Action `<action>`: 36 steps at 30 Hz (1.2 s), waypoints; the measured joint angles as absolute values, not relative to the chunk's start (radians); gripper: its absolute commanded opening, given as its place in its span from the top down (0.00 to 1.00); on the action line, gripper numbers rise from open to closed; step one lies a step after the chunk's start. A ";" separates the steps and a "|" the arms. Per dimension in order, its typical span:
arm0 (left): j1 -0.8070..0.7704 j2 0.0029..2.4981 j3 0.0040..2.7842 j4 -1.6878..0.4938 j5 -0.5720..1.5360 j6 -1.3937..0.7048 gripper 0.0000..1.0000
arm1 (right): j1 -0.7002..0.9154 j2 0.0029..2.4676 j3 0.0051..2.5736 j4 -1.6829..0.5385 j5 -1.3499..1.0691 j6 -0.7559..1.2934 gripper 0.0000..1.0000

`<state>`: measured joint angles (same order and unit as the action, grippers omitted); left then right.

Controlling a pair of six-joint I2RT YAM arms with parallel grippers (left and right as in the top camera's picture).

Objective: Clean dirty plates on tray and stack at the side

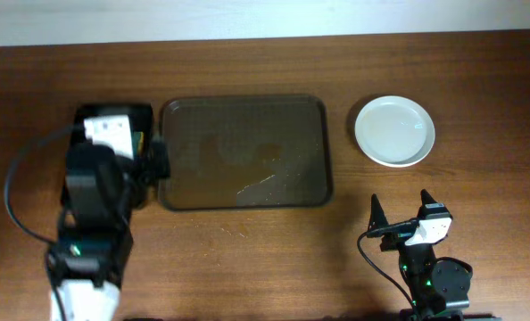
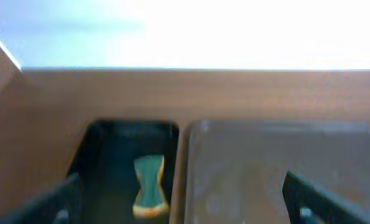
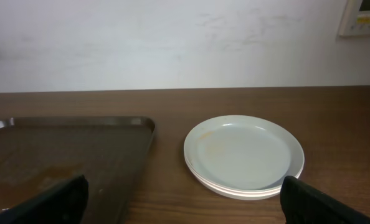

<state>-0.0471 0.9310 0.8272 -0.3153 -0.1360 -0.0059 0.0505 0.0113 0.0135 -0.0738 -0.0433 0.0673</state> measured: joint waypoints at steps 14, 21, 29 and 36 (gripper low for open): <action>0.046 0.176 0.089 0.096 -0.140 0.015 0.01 | 0.051 0.011 0.013 -0.073 -0.043 0.067 0.02; 0.046 0.016 0.015 -0.072 -0.139 0.064 0.01 | 0.051 0.010 0.013 -0.073 -0.043 0.067 0.02; 0.046 0.015 0.015 -0.071 -0.139 0.076 0.01 | 0.051 0.010 0.013 -0.073 -0.043 0.066 0.02; 0.046 0.015 0.015 -0.071 -0.139 0.076 0.01 | 0.051 0.010 0.013 -0.073 -0.043 0.067 0.02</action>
<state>0.0463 0.0147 0.0147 -0.0711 -0.1390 0.0757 0.0505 0.0101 0.0128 -0.0734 -0.0429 0.0666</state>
